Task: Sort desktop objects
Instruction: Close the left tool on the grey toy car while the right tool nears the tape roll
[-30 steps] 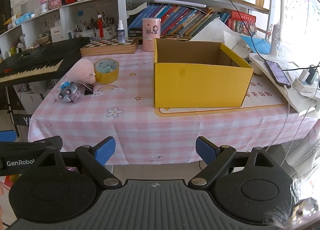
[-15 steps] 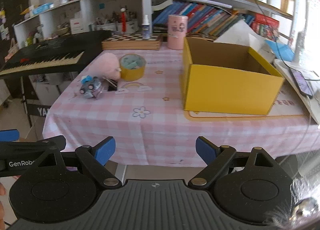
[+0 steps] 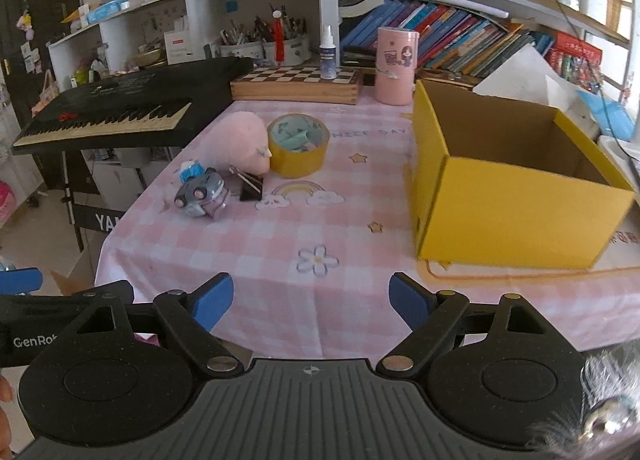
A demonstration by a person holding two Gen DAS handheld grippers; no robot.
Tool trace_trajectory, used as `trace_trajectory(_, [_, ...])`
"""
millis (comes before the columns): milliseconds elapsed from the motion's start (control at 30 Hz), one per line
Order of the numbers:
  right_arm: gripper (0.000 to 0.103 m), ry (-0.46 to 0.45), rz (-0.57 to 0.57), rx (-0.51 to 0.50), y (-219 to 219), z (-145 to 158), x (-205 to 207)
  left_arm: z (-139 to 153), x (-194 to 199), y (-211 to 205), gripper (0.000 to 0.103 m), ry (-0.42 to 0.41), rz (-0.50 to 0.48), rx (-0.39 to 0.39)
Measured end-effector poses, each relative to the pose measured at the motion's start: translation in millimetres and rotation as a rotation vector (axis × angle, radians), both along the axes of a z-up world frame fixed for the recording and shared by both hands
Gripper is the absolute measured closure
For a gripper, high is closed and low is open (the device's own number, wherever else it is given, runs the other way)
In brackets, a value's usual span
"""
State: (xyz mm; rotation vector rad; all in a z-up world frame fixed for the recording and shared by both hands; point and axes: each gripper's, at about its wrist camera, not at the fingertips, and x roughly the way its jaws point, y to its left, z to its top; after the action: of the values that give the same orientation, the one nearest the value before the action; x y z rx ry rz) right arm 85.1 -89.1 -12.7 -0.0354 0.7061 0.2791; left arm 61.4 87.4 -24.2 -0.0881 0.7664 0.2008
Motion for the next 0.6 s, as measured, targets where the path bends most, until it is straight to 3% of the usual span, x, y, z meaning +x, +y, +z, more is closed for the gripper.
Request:
trace_trajectory(200, [0.018, 0.000, 0.007, 0.033, 2.6, 3.2, 46.7, -3.2, 43.2, 7.7, 0.000, 0.022, -0.002, -0.050])
trace_trajectory(600, [0.018, -0.006, 0.048, 0.079, 5.4, 7.8, 130.8, -14.3, 115.1, 2.1, 0.007, 0.023, -0.014, -0.073])
